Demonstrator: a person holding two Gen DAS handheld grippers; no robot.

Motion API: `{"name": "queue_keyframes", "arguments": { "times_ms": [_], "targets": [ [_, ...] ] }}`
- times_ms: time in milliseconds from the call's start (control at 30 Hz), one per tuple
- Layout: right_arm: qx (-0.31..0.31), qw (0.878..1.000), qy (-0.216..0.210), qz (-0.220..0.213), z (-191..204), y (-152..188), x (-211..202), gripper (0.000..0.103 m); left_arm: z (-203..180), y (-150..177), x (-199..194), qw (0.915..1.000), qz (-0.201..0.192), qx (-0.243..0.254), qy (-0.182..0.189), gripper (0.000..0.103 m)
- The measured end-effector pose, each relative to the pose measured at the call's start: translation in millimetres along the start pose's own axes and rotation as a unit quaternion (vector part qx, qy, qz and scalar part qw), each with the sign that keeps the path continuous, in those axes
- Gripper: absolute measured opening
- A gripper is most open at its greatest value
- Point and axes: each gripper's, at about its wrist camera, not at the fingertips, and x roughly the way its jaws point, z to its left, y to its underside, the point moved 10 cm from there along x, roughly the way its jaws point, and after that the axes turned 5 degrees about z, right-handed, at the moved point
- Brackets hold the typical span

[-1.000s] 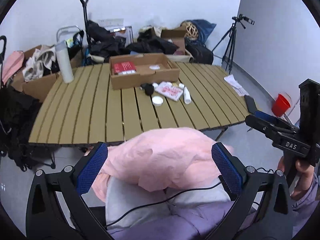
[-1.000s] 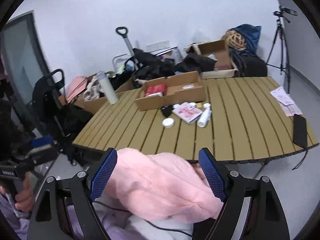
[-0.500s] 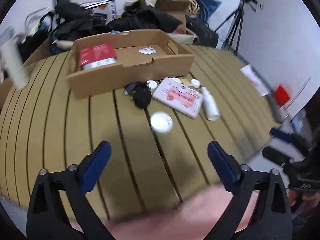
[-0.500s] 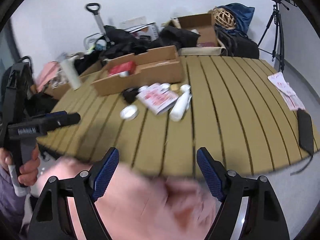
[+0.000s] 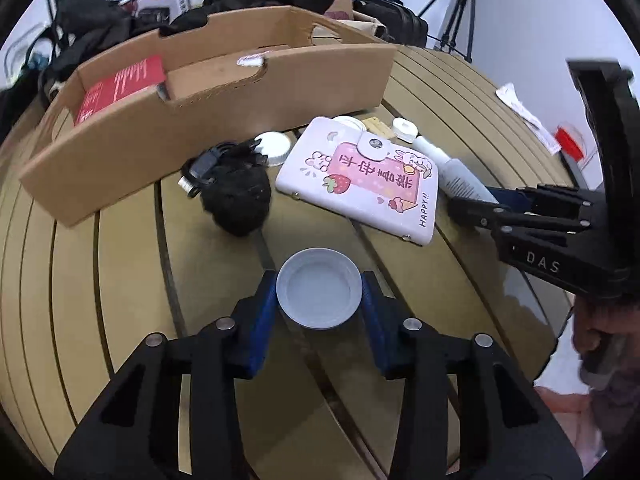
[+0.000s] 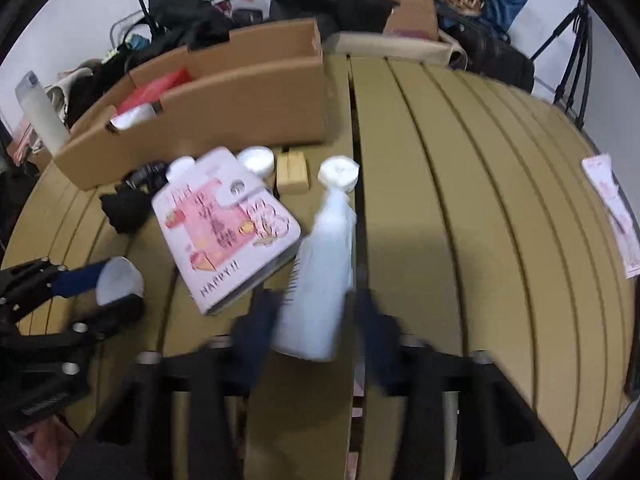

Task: Organize objects
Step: 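Grasp the white round lid with the left gripper while the right grasps the spray bottle, then carry the lid with the left gripper while the right carries the spray bottle into the box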

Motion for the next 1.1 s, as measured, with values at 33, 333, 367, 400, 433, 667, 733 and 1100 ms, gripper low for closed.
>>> {"name": "queue_keyframes", "arguments": {
  "times_ms": [33, 333, 367, 400, 433, 667, 733, 1100],
  "targets": [
    [0.001, 1.000, -0.003, 0.003, -0.7, 1.2, -0.7, 0.031, 2.4, 2.1, -2.9, 1.0000, 0.002, -0.007, -0.006, 0.037],
    [-0.002, 0.998, -0.028, -0.052, 6.0, 61.8, -101.4, 0.030, 30.3, 70.3, -162.8, 0.9862, -0.066, -0.148, -0.035, 0.037],
    [-0.007, 0.998, -0.034, -0.059, 12.3, 74.3, -116.0, 0.030, 31.4, 79.6, -175.8, 0.9843, -0.074, -0.157, -0.034, 0.037],
    [-0.014, 0.996, -0.048, -0.068, 22.7, 91.8, -136.1, 0.030, 31.6, 93.5, -195.6, 0.9814, -0.085, -0.169, -0.035, 0.037],
    [-0.018, 0.995, -0.058, -0.076, 30.8, 103.5, -151.0, 0.030, 31.1, 106.7, -211.2, 0.9792, -0.094, -0.176, -0.039, 0.037],
    [-0.081, 0.982, -0.087, -0.145, 89.0, 144.3, -230.3, 0.030, 12.2, 142.2, -269.0, 0.9731, -0.149, -0.167, -0.056, 0.037],
    [-0.092, 0.979, -0.084, -0.163, 97.0, 149.6, -245.2, 0.030, 4.6, 141.3, -276.3, 0.9729, -0.157, -0.161, -0.053, 0.037],
    [-0.068, 0.980, -0.082, -0.166, 83.6, 150.0, -254.1, 0.030, -13.1, 137.7, -267.4, 0.9779, -0.153, -0.135, -0.045, 0.037]
  ]
}}
